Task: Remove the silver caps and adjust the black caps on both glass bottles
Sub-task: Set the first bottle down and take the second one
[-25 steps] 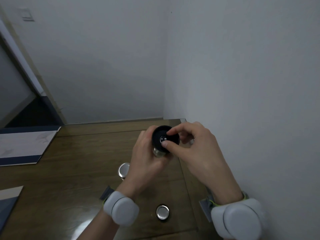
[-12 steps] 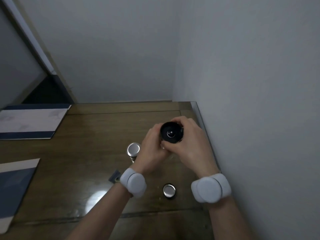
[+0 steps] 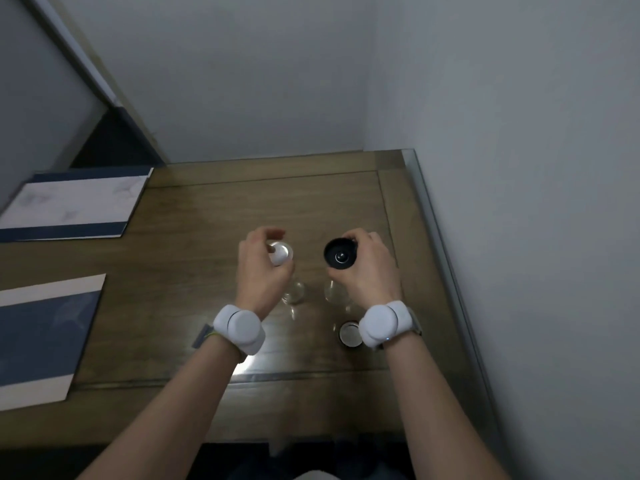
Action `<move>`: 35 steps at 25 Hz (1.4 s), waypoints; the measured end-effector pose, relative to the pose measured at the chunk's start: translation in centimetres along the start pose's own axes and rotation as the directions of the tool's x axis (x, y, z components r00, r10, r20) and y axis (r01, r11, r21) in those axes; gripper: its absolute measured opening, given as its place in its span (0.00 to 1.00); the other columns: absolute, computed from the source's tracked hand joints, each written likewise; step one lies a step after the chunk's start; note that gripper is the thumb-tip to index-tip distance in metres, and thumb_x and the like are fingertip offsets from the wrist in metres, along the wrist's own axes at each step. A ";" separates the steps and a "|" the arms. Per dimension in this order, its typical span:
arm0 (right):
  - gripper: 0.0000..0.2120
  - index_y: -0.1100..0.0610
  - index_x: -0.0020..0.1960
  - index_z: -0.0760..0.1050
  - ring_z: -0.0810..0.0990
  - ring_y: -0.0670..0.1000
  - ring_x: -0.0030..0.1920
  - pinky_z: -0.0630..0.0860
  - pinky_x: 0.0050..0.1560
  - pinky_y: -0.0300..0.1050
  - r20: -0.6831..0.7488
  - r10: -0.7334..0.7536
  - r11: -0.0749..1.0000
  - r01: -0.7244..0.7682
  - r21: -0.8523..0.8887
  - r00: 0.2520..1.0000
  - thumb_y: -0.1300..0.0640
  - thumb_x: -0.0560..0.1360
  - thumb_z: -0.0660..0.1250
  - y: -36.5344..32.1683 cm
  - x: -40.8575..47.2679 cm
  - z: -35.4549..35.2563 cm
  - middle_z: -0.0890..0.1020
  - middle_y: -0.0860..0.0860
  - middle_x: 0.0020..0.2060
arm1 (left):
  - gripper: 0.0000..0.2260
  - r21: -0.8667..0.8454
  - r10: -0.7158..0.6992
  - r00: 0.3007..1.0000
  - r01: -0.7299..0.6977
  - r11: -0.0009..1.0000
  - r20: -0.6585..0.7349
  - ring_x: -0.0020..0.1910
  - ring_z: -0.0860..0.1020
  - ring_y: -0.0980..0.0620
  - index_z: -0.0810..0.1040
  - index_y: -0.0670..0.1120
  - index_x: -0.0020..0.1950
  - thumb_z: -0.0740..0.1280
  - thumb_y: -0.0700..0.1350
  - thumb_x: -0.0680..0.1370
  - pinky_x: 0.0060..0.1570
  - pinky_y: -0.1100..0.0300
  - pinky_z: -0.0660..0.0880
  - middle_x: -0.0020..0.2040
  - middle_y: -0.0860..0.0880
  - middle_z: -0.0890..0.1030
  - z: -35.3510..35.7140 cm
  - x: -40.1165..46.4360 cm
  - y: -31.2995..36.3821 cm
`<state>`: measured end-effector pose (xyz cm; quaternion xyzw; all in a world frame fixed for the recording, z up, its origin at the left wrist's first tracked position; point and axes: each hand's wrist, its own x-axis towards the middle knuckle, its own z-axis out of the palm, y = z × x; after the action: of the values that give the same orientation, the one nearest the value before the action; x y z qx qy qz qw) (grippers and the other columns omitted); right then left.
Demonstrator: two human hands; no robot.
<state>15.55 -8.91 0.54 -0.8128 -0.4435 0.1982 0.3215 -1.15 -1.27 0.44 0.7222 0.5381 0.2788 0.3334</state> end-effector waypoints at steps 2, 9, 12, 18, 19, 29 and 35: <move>0.23 0.49 0.58 0.75 0.79 0.56 0.55 0.78 0.50 0.51 0.020 0.024 1.000 -0.024 0.003 1.000 0.53 0.65 0.77 0.5 0.3 1.3 0.77 0.50 0.56 | 0.21 0.010 -0.089 0.995 0.090 0.996 -0.050 0.66 0.74 0.44 0.77 0.45 0.69 0.75 0.41 0.76 0.65 0.51 0.73 0.65 0.48 0.76 -0.1 0.1 -1.3; 0.24 0.51 0.60 0.75 0.76 0.56 0.58 0.76 0.50 0.50 0.039 0.031 1.000 -0.031 -0.003 0.999 0.54 0.66 0.77 1.7 1.0 3.9 0.76 0.52 0.57 | 0.36 -0.053 -0.200 0.969 0.209 0.976 0.145 0.65 0.77 0.46 0.71 0.48 0.71 0.80 0.45 0.66 0.61 0.57 0.69 0.62 0.52 0.74 1.6 0.8 -5.0; 0.24 0.50 0.60 0.74 0.76 0.56 0.58 0.76 0.48 0.50 0.038 0.035 0.999 -0.034 -0.019 0.999 0.53 0.66 0.77 1.9 1.1 4.3 0.75 0.51 0.57 | 0.41 -0.102 -0.242 0.956 0.261 0.960 0.167 0.63 0.77 0.52 0.67 0.49 0.76 0.84 0.44 0.67 0.62 0.55 0.72 0.63 0.56 0.77 2.6 1.0 -6.8; 0.25 0.48 0.61 0.73 0.76 0.54 0.58 0.76 0.46 0.48 0.042 0.032 0.998 -0.029 -0.050 0.999 0.52 0.67 0.77 2.3 1.4 5.0 0.75 0.49 0.57 | 0.39 -0.182 -0.287 0.951 0.304 0.935 0.113 0.62 0.81 0.47 0.73 0.50 0.69 0.83 0.53 0.61 0.63 0.49 0.78 0.62 0.51 0.82 3.8 2.0 -7.9; 0.25 0.48 0.61 0.73 0.76 0.54 0.58 0.76 0.46 0.48 0.042 0.032 0.998 -0.029 -0.058 0.999 0.52 0.67 0.77 2.2 1.4 5.1 0.75 0.49 0.57 | 0.37 -0.198 -0.291 0.950 0.308 0.930 0.111 0.61 0.82 0.46 0.74 0.50 0.67 0.83 0.52 0.61 0.62 0.47 0.79 0.61 0.50 0.83 3.9 2.2 -8.1; 0.28 0.47 0.64 0.71 0.75 0.54 0.60 0.75 0.50 0.48 0.040 0.031 0.992 -0.025 -0.126 0.999 0.51 0.67 0.78 2.2 1.5 5.8 0.75 0.49 0.58 | 0.27 -0.219 -0.275 0.953 0.298 0.929 0.131 0.57 0.85 0.46 0.80 0.54 0.65 0.84 0.48 0.69 0.59 0.42 0.82 0.56 0.50 0.87 4.1 2.2 -9.9; 0.33 0.49 0.69 0.70 0.73 0.55 0.63 0.75 0.55 0.51 0.095 0.065 0.977 -0.044 -0.209 0.993 0.45 0.68 0.78 1.8 1.4 5.3 0.76 0.51 0.61 | 0.27 -0.154 -0.233 0.955 0.262 0.953 0.182 0.61 0.84 0.45 0.79 0.56 0.69 0.82 0.49 0.71 0.60 0.46 0.82 0.59 0.52 0.87 3.2 1.6 -10.0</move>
<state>14.18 -6.56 -4.52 -0.8426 -0.4549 0.2006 0.2071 -4.14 1.67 -9.30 0.6365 0.5691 0.2217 0.4710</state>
